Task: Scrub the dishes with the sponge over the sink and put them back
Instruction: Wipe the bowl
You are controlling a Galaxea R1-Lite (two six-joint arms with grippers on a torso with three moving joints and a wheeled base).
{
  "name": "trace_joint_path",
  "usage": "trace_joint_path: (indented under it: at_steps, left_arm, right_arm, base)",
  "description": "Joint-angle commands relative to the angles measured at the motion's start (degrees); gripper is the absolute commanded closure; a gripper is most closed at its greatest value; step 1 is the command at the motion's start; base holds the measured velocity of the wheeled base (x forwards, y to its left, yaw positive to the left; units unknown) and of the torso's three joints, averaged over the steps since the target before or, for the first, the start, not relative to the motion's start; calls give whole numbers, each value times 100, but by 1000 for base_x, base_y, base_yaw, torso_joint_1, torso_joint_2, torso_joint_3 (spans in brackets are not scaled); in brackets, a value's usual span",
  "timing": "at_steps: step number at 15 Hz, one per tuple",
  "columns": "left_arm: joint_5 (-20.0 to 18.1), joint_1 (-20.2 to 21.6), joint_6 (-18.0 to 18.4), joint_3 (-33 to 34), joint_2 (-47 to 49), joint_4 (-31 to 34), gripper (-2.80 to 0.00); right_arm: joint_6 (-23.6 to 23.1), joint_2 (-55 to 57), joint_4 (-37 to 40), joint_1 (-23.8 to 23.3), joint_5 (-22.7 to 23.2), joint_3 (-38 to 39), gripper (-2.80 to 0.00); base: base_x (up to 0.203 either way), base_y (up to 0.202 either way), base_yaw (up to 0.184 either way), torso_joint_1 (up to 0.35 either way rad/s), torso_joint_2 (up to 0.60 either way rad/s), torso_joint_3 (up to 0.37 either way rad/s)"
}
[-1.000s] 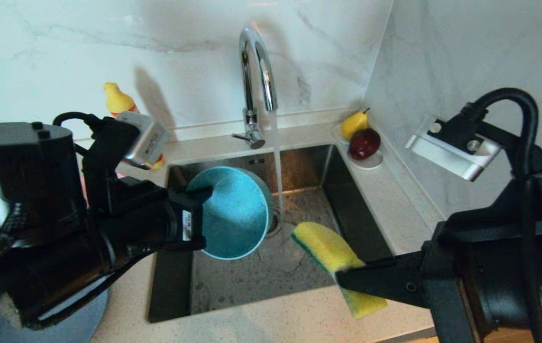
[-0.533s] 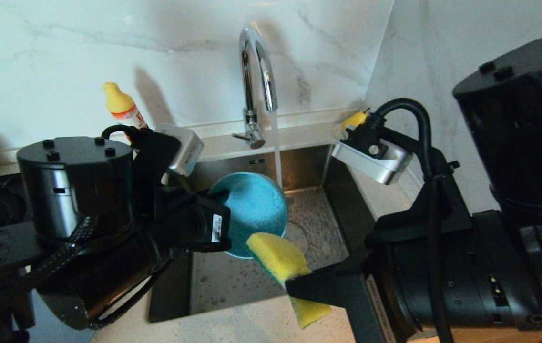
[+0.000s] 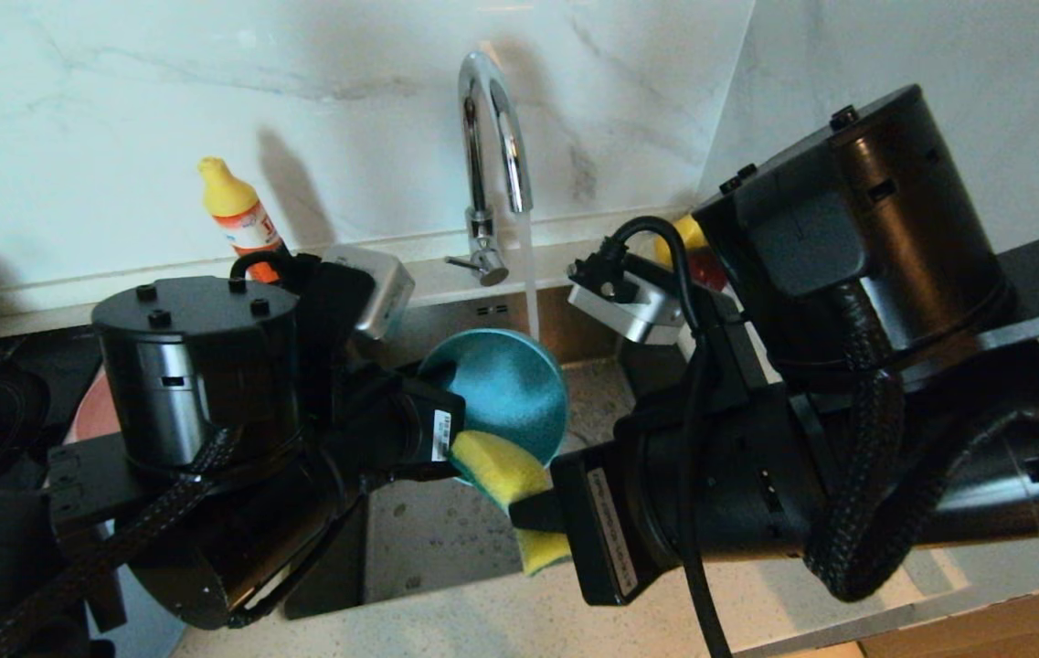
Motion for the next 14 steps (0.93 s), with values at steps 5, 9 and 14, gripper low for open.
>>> trace_joint_path:
  at_steps: [5, 9, 14]
  left_arm:
    - [14, -23, -9, 47, -90, -40, 0]
    - [31, -23, 0, 170, -100, -92, 0]
    - [180, -98, 79, 209, -2, -391, 0]
  right_arm:
    - [14, 200, 63, -486, 170, -287, 0]
    - [93, 157, 72, -544, 213, -400, 0]
    - [176, 291, 146, -553, 309, -574, 0]
  base:
    - [0, 0, 0, 0, 0, 0]
    - [0, 0, 0, 0, 0, 0]
    - [0, 0, 0, 0, 0, 0]
